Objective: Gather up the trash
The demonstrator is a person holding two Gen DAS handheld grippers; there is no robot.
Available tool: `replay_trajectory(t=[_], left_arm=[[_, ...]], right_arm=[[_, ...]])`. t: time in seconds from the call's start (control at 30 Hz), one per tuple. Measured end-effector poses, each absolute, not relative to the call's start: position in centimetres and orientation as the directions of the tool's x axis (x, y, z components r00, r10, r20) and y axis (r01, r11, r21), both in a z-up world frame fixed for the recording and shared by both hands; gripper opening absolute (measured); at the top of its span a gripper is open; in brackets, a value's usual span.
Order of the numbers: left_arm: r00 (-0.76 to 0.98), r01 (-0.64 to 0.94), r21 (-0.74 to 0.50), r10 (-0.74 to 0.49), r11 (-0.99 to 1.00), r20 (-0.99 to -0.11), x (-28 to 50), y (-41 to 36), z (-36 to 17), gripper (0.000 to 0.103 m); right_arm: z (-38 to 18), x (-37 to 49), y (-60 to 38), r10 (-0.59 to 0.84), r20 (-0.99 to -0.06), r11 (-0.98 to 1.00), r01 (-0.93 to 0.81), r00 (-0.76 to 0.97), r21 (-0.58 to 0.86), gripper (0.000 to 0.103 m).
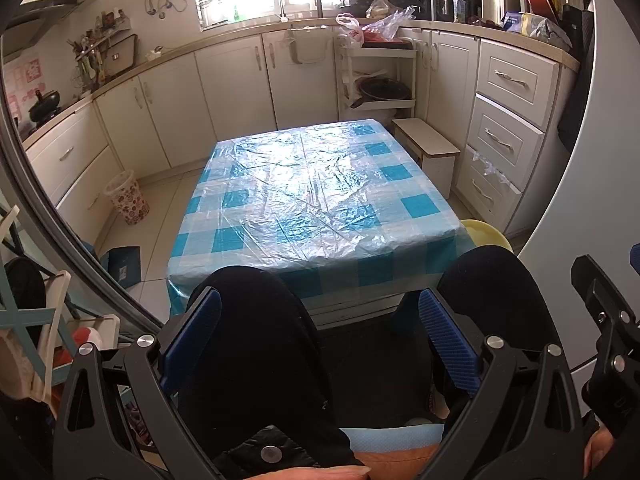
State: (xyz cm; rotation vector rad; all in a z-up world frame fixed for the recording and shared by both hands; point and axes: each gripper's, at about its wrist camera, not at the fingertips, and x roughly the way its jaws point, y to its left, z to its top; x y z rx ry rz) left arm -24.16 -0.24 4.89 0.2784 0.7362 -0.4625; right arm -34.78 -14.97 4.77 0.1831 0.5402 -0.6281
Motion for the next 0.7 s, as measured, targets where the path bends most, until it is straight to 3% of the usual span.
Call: replay_trajectory(t=[0.7], left_arm=[[0.648,0.483,0.079,-0.295,0.872,-0.702,-24.06,0.12,4.49,0.095]], right_arm=[[4.23,-34.61,-14.87,-0.498,-0.545,0.806,0.592,0.675,-0.003,0.096]])
